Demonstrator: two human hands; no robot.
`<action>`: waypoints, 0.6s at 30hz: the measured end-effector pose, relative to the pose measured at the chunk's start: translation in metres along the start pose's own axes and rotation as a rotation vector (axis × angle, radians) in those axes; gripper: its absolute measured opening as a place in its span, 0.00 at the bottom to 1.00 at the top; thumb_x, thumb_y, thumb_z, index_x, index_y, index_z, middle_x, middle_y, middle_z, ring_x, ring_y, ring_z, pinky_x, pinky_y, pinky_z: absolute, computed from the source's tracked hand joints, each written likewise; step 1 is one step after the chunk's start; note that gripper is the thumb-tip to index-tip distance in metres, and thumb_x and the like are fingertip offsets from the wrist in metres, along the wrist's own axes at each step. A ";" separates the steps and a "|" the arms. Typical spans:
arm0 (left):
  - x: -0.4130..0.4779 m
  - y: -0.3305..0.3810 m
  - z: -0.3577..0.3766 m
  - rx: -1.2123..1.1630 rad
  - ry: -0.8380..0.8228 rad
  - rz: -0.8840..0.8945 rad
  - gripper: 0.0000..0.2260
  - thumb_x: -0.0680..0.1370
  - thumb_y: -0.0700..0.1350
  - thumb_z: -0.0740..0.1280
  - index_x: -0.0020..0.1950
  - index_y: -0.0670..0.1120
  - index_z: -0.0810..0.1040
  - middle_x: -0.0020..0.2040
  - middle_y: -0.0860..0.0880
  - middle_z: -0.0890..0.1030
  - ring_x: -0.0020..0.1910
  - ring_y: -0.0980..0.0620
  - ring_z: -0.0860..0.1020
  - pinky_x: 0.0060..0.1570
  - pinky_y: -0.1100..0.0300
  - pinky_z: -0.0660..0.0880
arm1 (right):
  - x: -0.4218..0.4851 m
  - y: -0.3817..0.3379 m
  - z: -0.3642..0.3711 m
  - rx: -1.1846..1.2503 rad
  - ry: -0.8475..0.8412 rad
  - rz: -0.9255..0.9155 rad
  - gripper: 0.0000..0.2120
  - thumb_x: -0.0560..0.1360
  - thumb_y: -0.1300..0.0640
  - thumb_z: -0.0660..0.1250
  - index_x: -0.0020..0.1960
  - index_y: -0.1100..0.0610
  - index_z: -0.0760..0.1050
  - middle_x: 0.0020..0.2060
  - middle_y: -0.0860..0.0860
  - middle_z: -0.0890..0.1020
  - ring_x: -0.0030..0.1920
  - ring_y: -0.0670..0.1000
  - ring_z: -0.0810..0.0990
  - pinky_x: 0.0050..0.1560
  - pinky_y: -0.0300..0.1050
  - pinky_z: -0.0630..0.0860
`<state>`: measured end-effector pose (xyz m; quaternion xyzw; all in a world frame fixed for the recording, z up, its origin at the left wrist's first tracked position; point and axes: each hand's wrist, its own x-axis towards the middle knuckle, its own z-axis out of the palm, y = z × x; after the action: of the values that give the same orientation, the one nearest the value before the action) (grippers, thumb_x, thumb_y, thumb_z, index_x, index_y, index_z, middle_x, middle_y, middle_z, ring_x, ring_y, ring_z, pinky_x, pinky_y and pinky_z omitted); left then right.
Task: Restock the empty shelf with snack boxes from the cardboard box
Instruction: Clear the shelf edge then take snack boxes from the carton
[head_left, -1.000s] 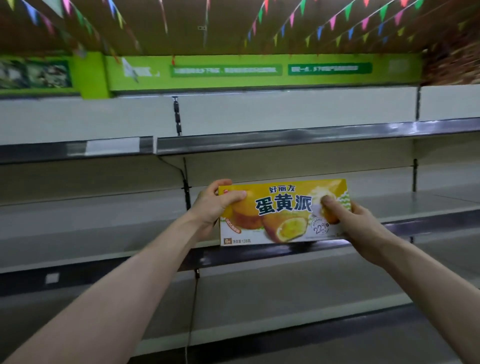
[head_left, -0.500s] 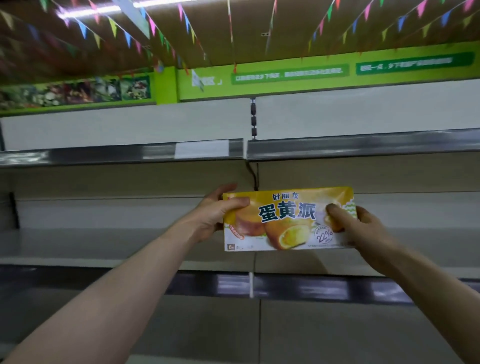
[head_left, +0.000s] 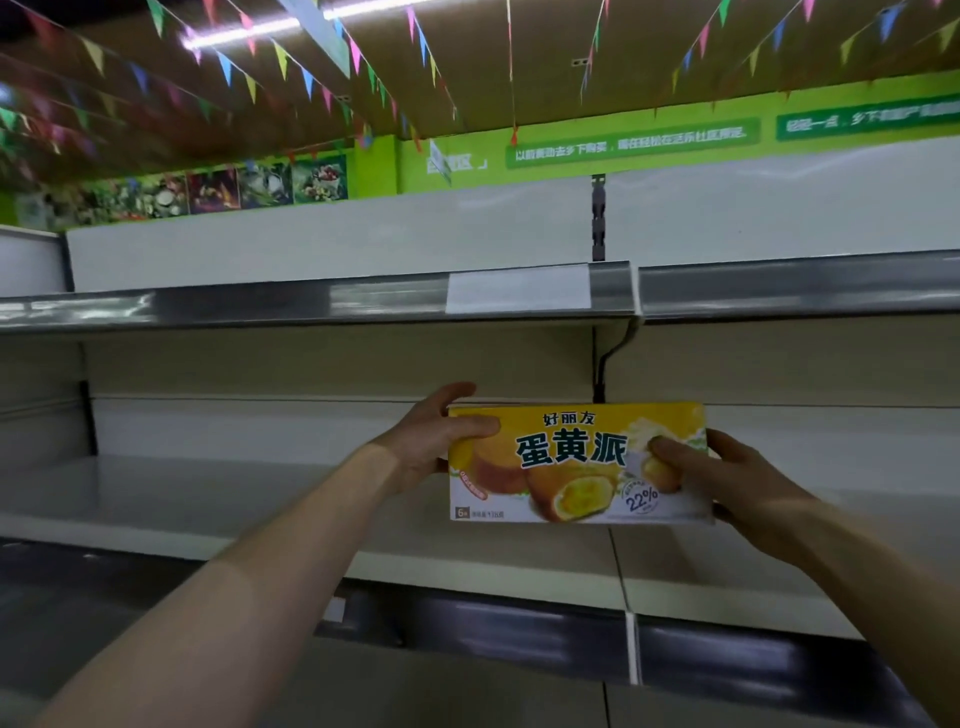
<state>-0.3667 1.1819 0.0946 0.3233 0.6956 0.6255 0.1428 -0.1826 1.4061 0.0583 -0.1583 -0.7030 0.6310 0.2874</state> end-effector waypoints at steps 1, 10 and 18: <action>0.002 -0.002 -0.004 -0.004 0.007 -0.002 0.26 0.75 0.40 0.71 0.70 0.54 0.68 0.56 0.44 0.80 0.48 0.45 0.81 0.53 0.48 0.78 | 0.003 -0.001 0.003 0.000 -0.020 0.001 0.27 0.73 0.53 0.70 0.70 0.56 0.68 0.53 0.57 0.82 0.48 0.57 0.83 0.44 0.48 0.77; 0.015 -0.015 -0.030 -0.051 0.078 -0.024 0.24 0.75 0.39 0.71 0.67 0.55 0.69 0.53 0.45 0.81 0.48 0.45 0.81 0.55 0.46 0.77 | 0.025 -0.008 0.026 -0.073 -0.175 -0.008 0.21 0.75 0.53 0.68 0.66 0.55 0.71 0.51 0.54 0.84 0.46 0.54 0.83 0.41 0.45 0.77; 0.039 -0.029 -0.079 -0.034 0.015 -0.011 0.25 0.75 0.39 0.71 0.68 0.56 0.69 0.57 0.43 0.80 0.51 0.43 0.81 0.53 0.47 0.78 | 0.039 -0.006 0.067 -0.128 -0.199 0.026 0.17 0.74 0.54 0.69 0.61 0.51 0.72 0.48 0.52 0.85 0.45 0.52 0.84 0.42 0.45 0.77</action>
<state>-0.4511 1.1447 0.0889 0.3121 0.6876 0.6390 0.1465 -0.2525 1.3748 0.0698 -0.1221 -0.7649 0.6010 0.1971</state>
